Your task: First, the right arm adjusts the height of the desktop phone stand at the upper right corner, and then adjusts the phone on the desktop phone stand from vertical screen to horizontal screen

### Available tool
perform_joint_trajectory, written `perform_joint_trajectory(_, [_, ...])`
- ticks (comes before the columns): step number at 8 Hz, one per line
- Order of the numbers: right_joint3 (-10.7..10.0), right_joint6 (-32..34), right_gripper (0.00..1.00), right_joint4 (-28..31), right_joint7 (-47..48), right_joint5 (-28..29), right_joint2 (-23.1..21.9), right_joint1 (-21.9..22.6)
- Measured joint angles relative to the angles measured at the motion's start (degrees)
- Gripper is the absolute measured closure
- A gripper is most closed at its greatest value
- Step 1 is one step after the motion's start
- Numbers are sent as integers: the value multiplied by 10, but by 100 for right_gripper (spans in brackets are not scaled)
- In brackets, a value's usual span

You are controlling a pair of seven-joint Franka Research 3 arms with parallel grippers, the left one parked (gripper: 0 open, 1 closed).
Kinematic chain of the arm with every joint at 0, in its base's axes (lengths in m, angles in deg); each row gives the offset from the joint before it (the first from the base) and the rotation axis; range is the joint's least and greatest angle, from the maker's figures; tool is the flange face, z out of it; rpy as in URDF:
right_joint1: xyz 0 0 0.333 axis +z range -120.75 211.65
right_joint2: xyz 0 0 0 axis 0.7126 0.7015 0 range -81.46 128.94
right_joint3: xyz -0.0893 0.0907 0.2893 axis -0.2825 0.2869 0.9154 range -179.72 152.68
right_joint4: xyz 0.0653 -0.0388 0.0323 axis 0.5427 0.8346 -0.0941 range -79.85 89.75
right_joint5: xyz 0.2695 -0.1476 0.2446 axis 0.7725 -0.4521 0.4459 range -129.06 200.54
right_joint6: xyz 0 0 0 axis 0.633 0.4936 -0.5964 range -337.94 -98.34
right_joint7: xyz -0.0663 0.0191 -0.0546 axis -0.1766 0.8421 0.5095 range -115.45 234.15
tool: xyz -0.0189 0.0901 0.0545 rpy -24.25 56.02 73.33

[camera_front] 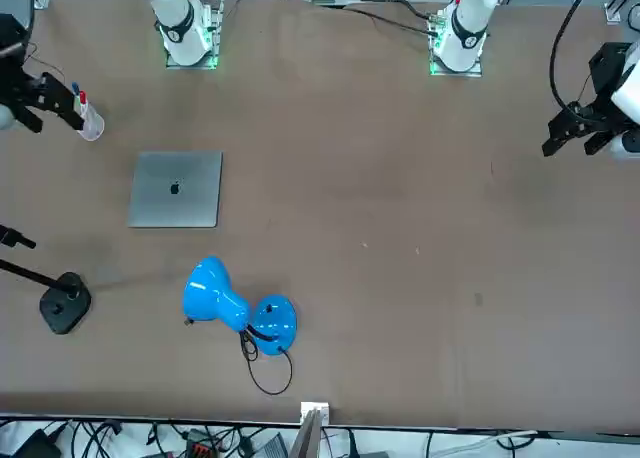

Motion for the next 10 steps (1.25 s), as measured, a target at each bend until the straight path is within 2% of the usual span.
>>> perform_joint_trajectory(3, [-4,-69,0,-5,-1,-7,17,-52])
perform_joint_trajectory(5, [-5,-142,0,-5,-5,-15,38,-93])
perform_joint_trajectory(10, [-5,-301,0,-8,-5,-23,72,-123])
